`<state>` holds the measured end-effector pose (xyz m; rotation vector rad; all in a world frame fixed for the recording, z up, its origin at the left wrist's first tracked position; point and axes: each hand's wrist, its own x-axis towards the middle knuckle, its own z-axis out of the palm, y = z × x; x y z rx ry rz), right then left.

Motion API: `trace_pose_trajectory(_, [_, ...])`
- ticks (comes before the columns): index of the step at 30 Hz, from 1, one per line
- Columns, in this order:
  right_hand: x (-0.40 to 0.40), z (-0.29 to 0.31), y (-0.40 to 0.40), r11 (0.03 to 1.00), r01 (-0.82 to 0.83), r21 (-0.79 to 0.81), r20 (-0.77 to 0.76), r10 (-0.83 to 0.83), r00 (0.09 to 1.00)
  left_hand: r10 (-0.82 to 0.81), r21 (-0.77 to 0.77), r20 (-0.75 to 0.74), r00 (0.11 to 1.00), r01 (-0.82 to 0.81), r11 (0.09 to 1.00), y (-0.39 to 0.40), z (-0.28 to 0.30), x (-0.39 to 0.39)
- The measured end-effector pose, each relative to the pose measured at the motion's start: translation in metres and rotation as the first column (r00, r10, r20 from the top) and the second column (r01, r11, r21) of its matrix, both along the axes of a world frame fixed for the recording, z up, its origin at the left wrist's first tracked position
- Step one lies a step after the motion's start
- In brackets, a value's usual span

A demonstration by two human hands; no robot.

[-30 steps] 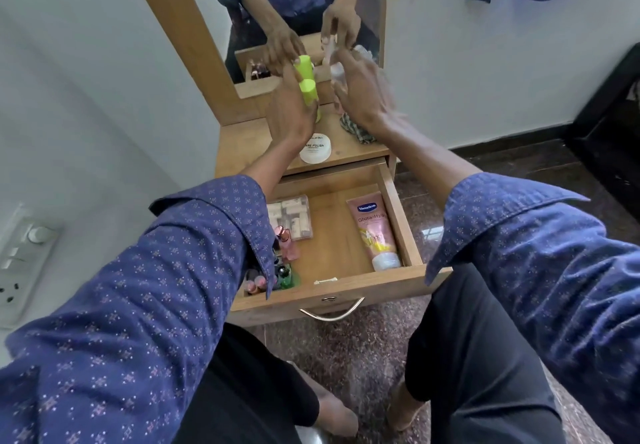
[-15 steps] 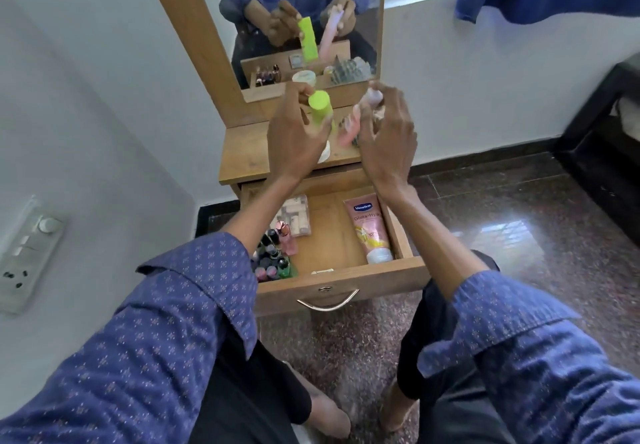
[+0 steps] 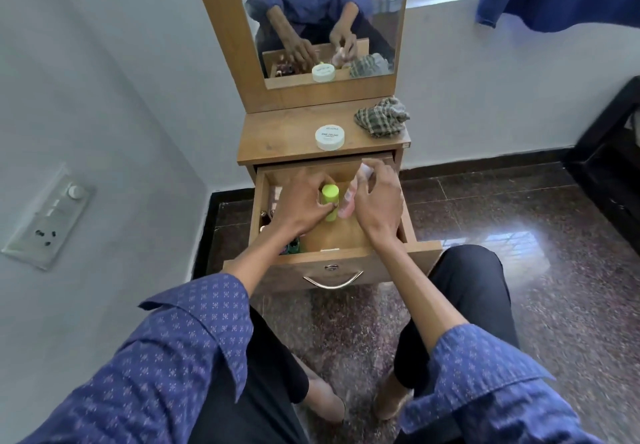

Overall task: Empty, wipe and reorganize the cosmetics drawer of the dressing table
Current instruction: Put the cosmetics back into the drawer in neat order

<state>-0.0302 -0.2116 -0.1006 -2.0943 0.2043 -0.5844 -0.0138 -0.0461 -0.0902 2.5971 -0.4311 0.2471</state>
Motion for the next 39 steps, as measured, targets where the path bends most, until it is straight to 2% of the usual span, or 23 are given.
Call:
trace_pose_trajectory(3, [0.002, -0.004, -0.004, 0.999, -0.024, 0.045, -0.07, 0.027, 0.997, 0.032, 0.047, -0.02, 0.999, -0.031, 0.998, -0.004, 0.0, -0.001])
trace_pose_trajectory(8, [0.009, -0.012, -0.004, 0.988, -0.086, 0.13, -0.101, 0.1, 0.99, 0.067, 0.082, -0.041, 0.997, -0.064, 0.995, -0.007, -0.007, 0.0])
trace_pose_trajectory(13, [0.01, -0.012, -0.005, 0.97, -0.05, 0.238, -0.138, 0.085, 0.987, 0.091, 0.091, -0.074, 0.993, -0.084, 0.992, -0.009, -0.008, 0.0])
trace_pose_trajectory(16, [0.009, -0.01, -0.006, 0.966, -0.057, 0.251, -0.147, 0.096, 0.984, 0.087, 0.094, -0.107, 0.99, -0.077, 0.993, -0.004, -0.008, -0.003])
trace_pose_trajectory(21, [0.009, -0.009, -0.005, 0.969, -0.039, 0.246, -0.128, 0.072, 0.989, 0.05, 0.003, -0.127, 0.991, -0.05, 0.999, 0.014, -0.013, -0.008])
trace_pose_trajectory(24, [0.013, -0.006, -0.004, 0.985, -0.023, 0.171, -0.113, 0.043, 0.993, 0.084, 0.004, -0.115, 0.99, -0.085, 0.996, 0.019, -0.015, -0.012])
trace_pose_trajectory(27, [0.017, -0.01, -0.003, 0.993, -0.014, 0.114, -0.134, 0.029, 0.991, 0.051, 0.009, -0.126, 0.991, -0.05, 0.999, 0.014, -0.014, -0.012])
trace_pose_trajectory(30, [0.018, -0.015, -0.005, 0.989, -0.012, 0.148, -0.175, 0.038, 0.984, 0.029, 0.059, -0.155, 0.988, -0.02, 0.998, 0.003, -0.013, -0.009])
trace_pose_trajectory(35, [0.015, -0.013, -0.009, 0.972, -0.023, 0.234, -0.151, 0.06, 0.987, 0.022, 0.144, -0.111, 0.994, -0.006, 0.989, -0.002, -0.01, -0.007])
trace_pose_trajectory(39, [0.016, -0.01, -0.005, 0.974, -0.053, 0.22, -0.151, 0.088, 0.985, -0.007, 0.238, -0.156, 0.988, 0.044, 0.97, 0.007, 0.001, -0.013])
